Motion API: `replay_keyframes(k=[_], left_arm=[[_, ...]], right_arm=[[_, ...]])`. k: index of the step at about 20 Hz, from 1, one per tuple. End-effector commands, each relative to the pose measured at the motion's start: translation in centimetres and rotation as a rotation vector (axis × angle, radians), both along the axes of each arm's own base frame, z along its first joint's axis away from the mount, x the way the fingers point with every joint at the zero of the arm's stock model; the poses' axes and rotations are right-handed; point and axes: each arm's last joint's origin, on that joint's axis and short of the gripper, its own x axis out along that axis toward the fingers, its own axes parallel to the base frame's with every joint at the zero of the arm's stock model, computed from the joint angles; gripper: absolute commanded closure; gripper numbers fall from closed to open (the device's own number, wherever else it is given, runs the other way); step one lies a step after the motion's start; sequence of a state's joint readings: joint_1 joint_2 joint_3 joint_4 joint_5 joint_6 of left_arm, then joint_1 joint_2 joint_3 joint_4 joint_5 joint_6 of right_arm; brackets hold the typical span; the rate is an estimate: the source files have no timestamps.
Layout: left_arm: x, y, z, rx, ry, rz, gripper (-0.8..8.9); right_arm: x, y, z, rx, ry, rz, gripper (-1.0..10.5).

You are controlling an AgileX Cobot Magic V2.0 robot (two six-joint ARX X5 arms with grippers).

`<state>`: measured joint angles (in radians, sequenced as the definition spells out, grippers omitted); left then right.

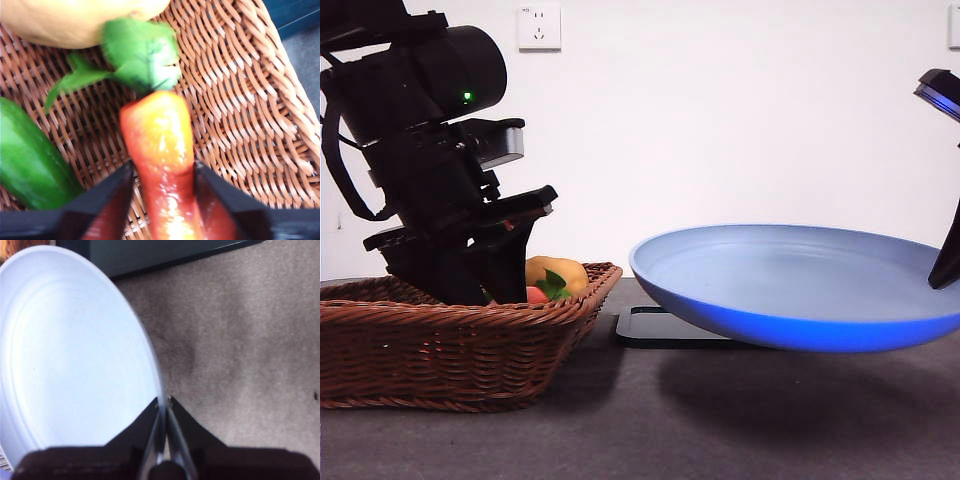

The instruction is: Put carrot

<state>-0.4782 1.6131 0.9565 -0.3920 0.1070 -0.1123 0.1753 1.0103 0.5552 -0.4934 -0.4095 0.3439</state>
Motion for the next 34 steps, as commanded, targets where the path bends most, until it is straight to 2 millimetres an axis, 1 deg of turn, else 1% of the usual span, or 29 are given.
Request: replay_keyframes(k=[1,3,4,5,6,8,9,10,11,12,15,17,19,21,22,24,26,28,30,32,34], left_arm=[[0.2,-0.2,0.3,-0.001,-0.011,-0.015,6.76],[-0.1,0.1,1.5,0.002,-0.002,-0.011,6.76],[-0.4,0.2,2.6,0.0,0.001,-0.025,6.76],[-0.8,0.5,4.4,-0.029,0.008,-0.053,6.76],[-1.4,0.6,6.5,-0.092,-0.002,-0.085,6.75],[-2.7,0.5,10.8,-0.313,-0.053,-0.199,6.75],[-3.3,-0.2,12.4,-0.441,-0.081,-0.251,6.75],[-3.6,-1.4,13.1,-0.515,-0.103,-0.296,6.75],[-4.1,-2.7,13.1,-0.519,-0.12,-0.326,6.75],[-4.7,-4.5,12.4,-0.487,-0.114,-0.351,6.75],[-6.2,-8.7,9.6,-0.356,-0.07,-0.394,6.75],[-6.7,-10.5,8.0,-0.296,-0.046,-0.41,6.75],[-7.0,-11.6,6.4,-0.242,-0.02,-0.415,6.75],[-6.9,-12.1,5.2,-0.209,0.002,-0.413,6.73],[-6.8,-12.2,4.9,-0.2,0.007,-0.411,6.73],[-6.8,-12.2,4.9,-0.198,0.011,-0.411,6.56],[-6.8,-12.2,4.9,-0.201,0.011,-0.412,5.74],[-6.8,-12.3,5.1,-0.211,0.013,-0.404,5.68],[-7.1,-11.9,6.1,-0.237,0.006,-0.391,5.68],[-7.8,-11.2,7.9,-0.276,-0.028,-0.401,5.68],[-8.7,-10.0,10.0,-0.309,-0.057,-0.407,5.68]], right_arm=[[0.3,0.1,0.4,0.009,-0.019,0.001,9.4],[0.3,0.1,0.4,0.009,-0.019,0.001,9.4],[0.3,0.1,0.4,0.009,-0.019,0.001,9.4],[0.3,0.1,0.4,0.009,-0.019,0.001,9.4],[0.3,0.1,0.4,0.012,-0.016,0.0,9.4],[0.2,0.1,0.4,0.026,0.003,-0.014,9.4],[0.2,0.1,0.3,0.026,0.009,-0.015,9.4],[0.1,0.1,0.3,0.027,0.015,-0.013,9.4],[0.1,0.2,0.3,0.046,0.024,0.001,9.4],[0.0,0.2,0.3,0.068,0.029,0.017,9.4],[-0.1,0.3,0.2,0.067,0.052,0.01,9.4],[-0.3,0.5,0.2,0.064,0.061,0.025,9.4],[-0.4,0.9,0.1,0.062,0.067,0.044,9.4],[-0.5,1.3,0.1,0.063,0.071,0.066,9.4],[-0.6,1.5,0.1,0.062,0.072,0.074,9.4],[-0.7,1.7,0.1,0.063,0.084,0.079,9.4],[-0.9,1.7,0.0,0.06,0.098,0.083,9.4],[-1.0,1.7,0.0,0.054,0.111,0.081,9.4],[-1.0,1.6,-0.1,0.051,0.12,0.079,9.4],[-0.9,1.7,-0.1,0.047,0.133,0.078,9.4],[-0.2,1.8,0.0,0.037,0.145,0.076,9.4]])
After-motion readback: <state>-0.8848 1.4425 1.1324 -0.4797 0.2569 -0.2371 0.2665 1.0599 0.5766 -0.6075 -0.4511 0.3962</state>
